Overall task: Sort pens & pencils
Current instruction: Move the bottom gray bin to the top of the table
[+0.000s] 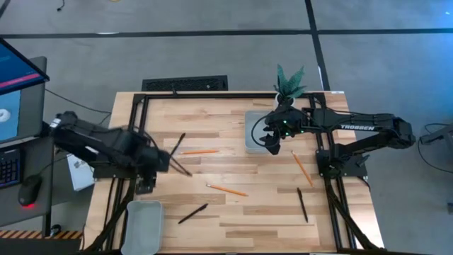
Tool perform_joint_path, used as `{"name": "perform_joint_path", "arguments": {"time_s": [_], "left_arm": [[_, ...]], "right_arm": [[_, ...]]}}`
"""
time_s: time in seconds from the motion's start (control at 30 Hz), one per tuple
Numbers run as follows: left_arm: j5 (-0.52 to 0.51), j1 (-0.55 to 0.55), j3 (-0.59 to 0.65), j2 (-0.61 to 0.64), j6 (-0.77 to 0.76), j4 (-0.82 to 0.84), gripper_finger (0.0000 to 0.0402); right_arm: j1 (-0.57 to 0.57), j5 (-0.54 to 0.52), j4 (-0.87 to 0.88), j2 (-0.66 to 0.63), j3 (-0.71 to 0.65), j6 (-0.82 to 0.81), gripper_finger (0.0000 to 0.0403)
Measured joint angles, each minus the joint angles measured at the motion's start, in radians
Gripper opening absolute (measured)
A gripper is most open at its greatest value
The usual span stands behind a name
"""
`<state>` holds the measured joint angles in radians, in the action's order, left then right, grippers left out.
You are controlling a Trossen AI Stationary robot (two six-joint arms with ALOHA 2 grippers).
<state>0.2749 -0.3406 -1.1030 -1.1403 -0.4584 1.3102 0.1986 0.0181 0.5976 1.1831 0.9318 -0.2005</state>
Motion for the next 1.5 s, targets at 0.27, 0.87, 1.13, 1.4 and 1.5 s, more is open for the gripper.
{"name": "perform_joint_path", "arguments": {"time_s": [0.27,0.87,1.13,1.4,1.5], "left_arm": [[-0.025,-0.2,0.001,-0.116,-0.101,0.0,0.02],[-0.028,-0.347,0.246,-0.136,-0.341,-0.327,0.02],[-0.046,-0.354,0.333,-0.136,-0.41,-0.403,0.02],[-0.07,-0.354,0.39,-0.136,-0.437,-0.456,0.02],[-0.069,-0.354,0.41,-0.136,-0.445,-0.476,0.02]], "right_arm": [[-0.002,0.0,0.0,0.0,0.0,0.001,0.0249],[-0.053,0.003,-0.003,0.0,0.0,0.0,0.0249],[-0.061,0.003,-0.003,0.0,0.0,0.0,0.0249],[-0.061,0.003,-0.003,0.0,0.0,0.0,0.0249],[-0.061,0.002,-0.003,0.0,0.0,0.0,0.0249]]}}
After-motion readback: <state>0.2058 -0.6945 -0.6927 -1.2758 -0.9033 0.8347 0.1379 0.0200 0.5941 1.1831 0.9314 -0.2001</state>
